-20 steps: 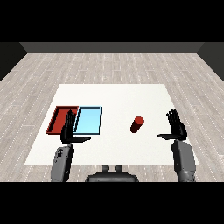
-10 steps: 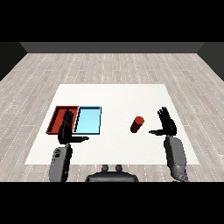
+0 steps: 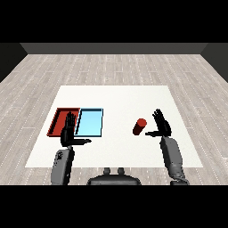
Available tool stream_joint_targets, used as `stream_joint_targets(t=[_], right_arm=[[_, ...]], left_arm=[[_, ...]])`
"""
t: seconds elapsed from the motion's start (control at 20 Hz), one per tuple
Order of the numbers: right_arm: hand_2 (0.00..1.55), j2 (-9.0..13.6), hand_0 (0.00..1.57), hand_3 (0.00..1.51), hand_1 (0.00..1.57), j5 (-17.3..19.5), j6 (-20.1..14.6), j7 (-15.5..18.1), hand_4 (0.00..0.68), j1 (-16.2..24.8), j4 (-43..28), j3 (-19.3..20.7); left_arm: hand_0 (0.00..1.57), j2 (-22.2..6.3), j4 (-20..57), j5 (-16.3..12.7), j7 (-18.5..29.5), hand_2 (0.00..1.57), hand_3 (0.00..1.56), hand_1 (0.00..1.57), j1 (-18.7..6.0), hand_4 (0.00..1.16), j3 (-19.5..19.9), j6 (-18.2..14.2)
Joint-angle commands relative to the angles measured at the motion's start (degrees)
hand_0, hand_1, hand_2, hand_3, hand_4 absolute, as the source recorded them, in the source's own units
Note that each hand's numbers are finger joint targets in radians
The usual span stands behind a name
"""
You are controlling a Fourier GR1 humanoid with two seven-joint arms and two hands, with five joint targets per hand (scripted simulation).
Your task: Pick the red can and put it in the red box
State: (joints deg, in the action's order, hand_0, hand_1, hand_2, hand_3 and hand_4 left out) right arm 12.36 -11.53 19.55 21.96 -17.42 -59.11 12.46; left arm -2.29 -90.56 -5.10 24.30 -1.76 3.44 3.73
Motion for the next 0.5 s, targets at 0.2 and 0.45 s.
stream_joint_targets(t=[0.2, 0.45], right_arm=[[0.00, -1.66, 0.00, 0.00, 0.00, -1.62, 0.19, 0.25, 0.000, -2.70, 4.53, -0.10], [0.00, -2.43, 0.00, 0.00, 0.00, 0.51, 0.63, 5.27, 0.000, -6.08, 14.59, -0.64]], left_arm=[[0.00, -1.43, -3.16, -1.80, -1.28, 0.00, 0.00, 0.00, 2.52, 0.00, 0.92, 1.74], [0.00, -1.57, -1.11, -2.70, -0.92, 0.00, 0.00, 0.00, -0.07, 0.00, 2.32, 1.28]])
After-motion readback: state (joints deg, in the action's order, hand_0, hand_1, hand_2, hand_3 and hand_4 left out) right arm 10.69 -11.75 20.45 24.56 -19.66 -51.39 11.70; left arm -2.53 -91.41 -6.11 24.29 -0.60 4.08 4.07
